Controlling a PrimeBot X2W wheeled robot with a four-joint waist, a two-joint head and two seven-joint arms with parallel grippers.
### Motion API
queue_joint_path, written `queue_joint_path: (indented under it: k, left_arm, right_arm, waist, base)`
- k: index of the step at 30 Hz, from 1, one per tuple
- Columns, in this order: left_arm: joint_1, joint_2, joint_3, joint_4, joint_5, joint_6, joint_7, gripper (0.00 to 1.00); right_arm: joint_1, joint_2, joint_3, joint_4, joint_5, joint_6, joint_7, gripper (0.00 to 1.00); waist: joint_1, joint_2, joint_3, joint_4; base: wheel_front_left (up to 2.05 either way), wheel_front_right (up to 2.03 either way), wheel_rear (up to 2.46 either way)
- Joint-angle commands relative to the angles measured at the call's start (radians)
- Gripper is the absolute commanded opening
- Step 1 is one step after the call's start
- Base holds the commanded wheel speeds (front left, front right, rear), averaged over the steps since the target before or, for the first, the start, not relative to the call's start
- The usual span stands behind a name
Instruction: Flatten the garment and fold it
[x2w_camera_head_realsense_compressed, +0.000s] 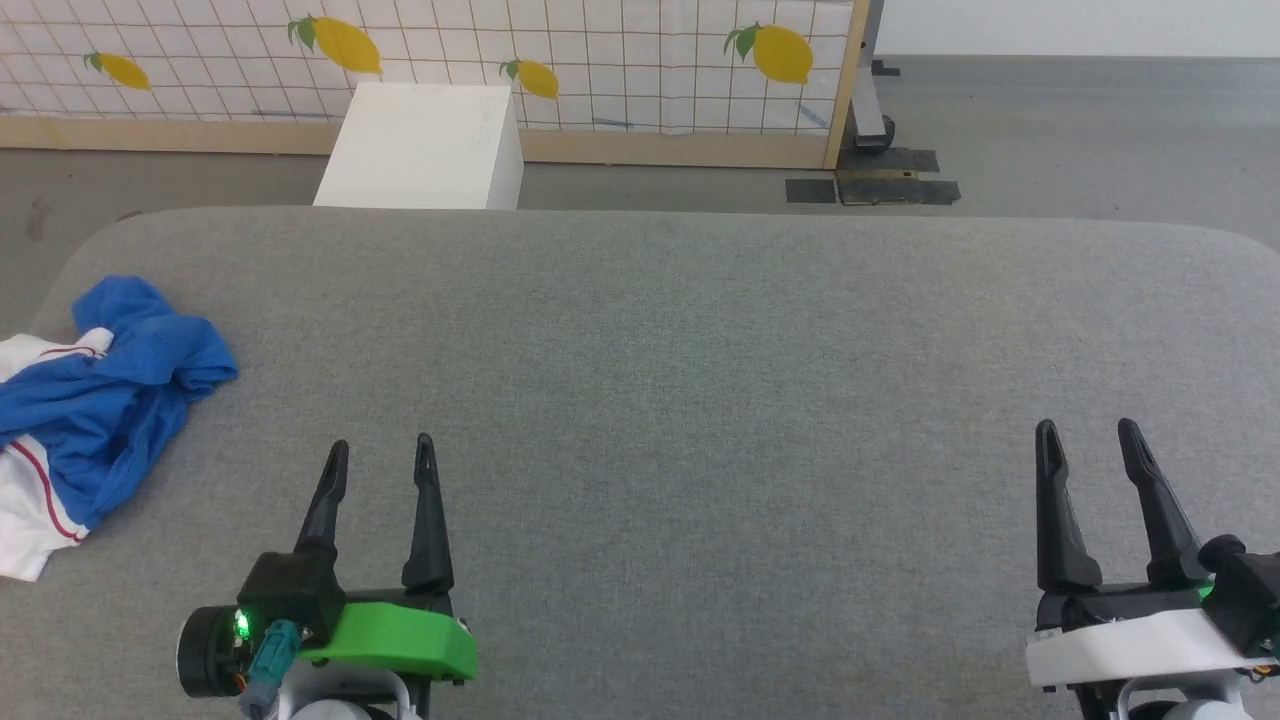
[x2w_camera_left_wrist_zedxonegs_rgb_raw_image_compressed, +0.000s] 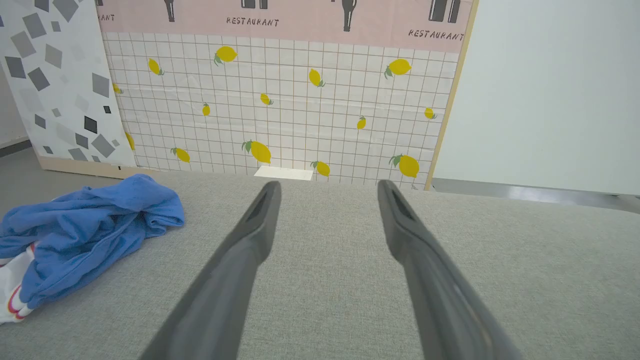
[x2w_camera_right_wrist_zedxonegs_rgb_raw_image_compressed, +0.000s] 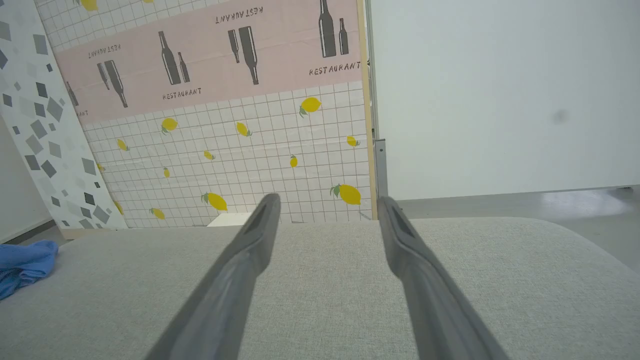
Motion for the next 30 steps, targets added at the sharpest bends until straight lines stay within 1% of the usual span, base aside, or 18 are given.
queue_joint_path:
  k: [1, 6, 30]
  left_arm:
    - [-0.012, -0.003, 0.0, 0.005, 0.011, -0.003, -0.005, 1.0]
    - [-0.012, -0.003, -0.005, 0.015, 0.028, 0.0, -0.005, 1.0]
    - [-0.017, -0.003, -0.01, 0.04, 0.033, 0.009, -0.005, 1.0]
  right_arm:
    - [0.008, 0.001, -0.001, 0.005, -0.004, -0.002, -0.006, 1.0]
    - [0.008, 0.001, 0.003, 0.016, -0.01, -0.002, -0.006, 1.0]
    - [0.008, 0.001, 0.002, 0.029, -0.025, -0.002, -0.006, 1.0]
  waist:
    - [0.0, 0.0, 0.0, 0.0]
    - [0.0, 0.0, 0.0, 0.001]
    - [0.0, 0.0, -0.001, 0.016]
  base:
    - [0.0, 0.0, 0.0]
    - [0.0, 0.0, 0.0]
    - [0.0, 0.0, 0.0]
